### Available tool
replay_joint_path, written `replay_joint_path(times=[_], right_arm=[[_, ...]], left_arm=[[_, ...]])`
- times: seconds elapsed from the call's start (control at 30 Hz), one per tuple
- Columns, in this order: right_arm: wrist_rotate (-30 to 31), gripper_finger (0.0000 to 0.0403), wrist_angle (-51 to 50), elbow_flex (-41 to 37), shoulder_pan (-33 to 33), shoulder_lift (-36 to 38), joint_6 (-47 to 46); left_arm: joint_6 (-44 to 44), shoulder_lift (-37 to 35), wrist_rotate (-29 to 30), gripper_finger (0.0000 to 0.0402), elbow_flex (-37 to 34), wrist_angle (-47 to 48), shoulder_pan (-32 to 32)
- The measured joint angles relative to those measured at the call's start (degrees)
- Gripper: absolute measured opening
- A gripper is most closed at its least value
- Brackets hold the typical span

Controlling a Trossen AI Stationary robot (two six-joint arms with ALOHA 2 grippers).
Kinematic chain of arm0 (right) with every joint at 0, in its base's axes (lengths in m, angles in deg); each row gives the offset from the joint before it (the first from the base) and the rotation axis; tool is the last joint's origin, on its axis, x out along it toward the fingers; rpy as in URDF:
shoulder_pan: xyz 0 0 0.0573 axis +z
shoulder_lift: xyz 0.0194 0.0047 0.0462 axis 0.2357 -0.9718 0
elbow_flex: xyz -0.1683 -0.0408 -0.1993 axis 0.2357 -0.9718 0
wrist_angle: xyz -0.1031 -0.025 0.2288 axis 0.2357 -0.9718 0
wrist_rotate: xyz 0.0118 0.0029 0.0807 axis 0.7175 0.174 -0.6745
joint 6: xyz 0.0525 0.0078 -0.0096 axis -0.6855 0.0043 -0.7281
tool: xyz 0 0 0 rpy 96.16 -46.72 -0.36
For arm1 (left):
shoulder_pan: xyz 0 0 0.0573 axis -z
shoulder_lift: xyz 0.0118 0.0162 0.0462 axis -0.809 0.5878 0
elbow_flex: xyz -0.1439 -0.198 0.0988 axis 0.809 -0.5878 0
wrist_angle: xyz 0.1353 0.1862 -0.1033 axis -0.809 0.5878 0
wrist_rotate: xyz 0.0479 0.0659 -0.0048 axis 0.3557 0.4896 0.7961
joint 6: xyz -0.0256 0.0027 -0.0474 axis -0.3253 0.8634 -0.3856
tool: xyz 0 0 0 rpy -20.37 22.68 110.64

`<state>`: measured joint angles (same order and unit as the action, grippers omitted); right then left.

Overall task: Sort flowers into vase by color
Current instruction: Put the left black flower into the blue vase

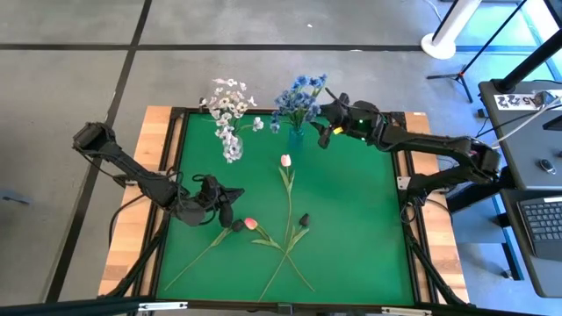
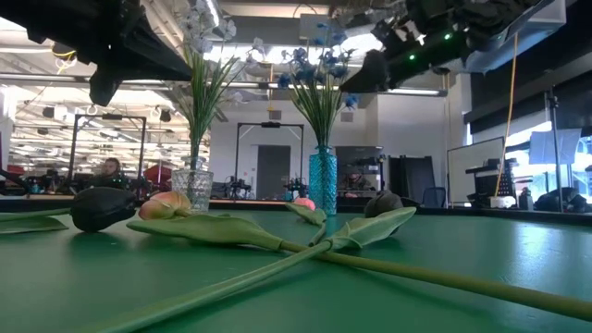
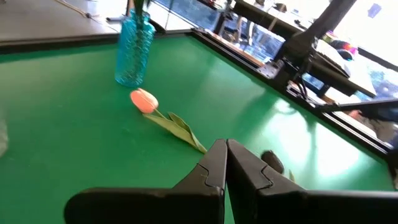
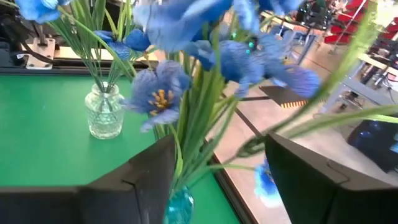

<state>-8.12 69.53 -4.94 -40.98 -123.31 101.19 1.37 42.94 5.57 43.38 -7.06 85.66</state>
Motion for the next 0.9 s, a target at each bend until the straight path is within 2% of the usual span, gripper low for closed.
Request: replay_joint_path(times=[0.17, 0.27, 0.37, 0.47, 0.7, 0.8, 0.9], right_arm=[[0.7, 0.0255, -7.0, 0.0, 0.0, 5.7, -0.2], [0.7, 0.0255, -12.1, 0.0, 0.0, 9.3, -2.1], [0.8, 0.0255, -16.9, 0.0, 0.0, 12.4, -4.8], [0.5, 0.0254, -20.3, 0.0, 0.0, 14.5, -6.7], [-1.0, 0.0254, -22.5, 0.0, 0.0, 15.3, -8.9], [-1.0, 0.0254, -23.9, 0.0, 0.0, 15.3, -9.0], [-1.0, 0.0254, -25.1, 0.0, 0.0, 15.3, -8.8]], left_arm=[[0.0, 0.0, -2.7, 0.0001, 0.0, 0.0, 0.0], [0.0, 0.0, -8.1, 0.0001, 0.1, 1.5, -0.1], [-0.8, 0.0, -18.3, 0.0001, 2.3, 7.3, -1.2], [-4.7, 0.0, -25.9, 0.0001, 6.2, 14.9, -3.2], [-15.2, 0.2, -34.1, 0.0001, 16.0, 38.4, -6.4], [-20.6, 0.4, -39.3, 0.0001, 17.0, 43.0, -6.5], [-27.1, 1.8, -48.3, 0.0001, 16.2, 44.2, -6.0]])
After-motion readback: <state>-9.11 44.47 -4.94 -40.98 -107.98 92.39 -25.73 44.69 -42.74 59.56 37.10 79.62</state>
